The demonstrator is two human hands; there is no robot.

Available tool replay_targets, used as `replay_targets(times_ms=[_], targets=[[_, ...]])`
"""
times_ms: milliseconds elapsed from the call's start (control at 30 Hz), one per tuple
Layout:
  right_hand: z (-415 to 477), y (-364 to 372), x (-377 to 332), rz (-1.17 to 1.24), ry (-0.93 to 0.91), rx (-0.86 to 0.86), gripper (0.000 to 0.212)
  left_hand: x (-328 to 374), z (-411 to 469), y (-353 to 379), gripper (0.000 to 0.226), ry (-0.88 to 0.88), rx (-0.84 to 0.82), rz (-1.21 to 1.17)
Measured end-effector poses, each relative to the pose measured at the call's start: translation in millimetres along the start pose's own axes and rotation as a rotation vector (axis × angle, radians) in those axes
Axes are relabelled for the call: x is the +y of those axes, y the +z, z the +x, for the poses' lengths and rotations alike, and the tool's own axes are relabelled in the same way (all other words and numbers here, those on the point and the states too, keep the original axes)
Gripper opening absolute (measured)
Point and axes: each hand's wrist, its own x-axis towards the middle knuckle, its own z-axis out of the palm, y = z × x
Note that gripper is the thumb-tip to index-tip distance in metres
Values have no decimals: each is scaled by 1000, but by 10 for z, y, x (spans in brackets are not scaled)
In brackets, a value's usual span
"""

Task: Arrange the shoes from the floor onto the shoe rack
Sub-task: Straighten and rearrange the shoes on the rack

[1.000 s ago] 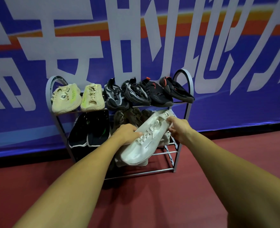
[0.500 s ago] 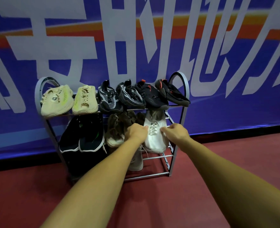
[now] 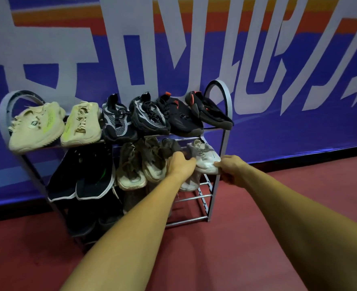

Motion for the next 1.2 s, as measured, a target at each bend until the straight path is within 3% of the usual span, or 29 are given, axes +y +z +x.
replay_targets(times_ms=[133,267,400,500,633,767,867,967,1067,1200], targets=[[119,-182,21,-24,18,-71,16,95,9,32,24,119,-117,9],[218,-226,72,121,85,-113,28,341,-15,281,37,224,-199,36],[327,-208,105,350,148,-38,32,409,-33,431,38,342,-1,219],[282,-173,100,377,112,-16,32,307,-47,360,27,257,97,282],[219,-96,82,389,72,-18,32,87,84,197,43,100,-54,151],[151,-104,68,370,47,-49,31,8,171,54,36,51,-128,-12],[149,-79,77,362,8,-41,33,-14,175,28,30,62,-203,27],[193,-26,79,259,9,-44,40,-42,159,62,27,83,-272,83],[219,-7,85,53,-12,17,26,-36,148,75,27,111,-284,106],[134,-27,24,-200,-134,41,27,-58,102,47,25,195,-305,211]])
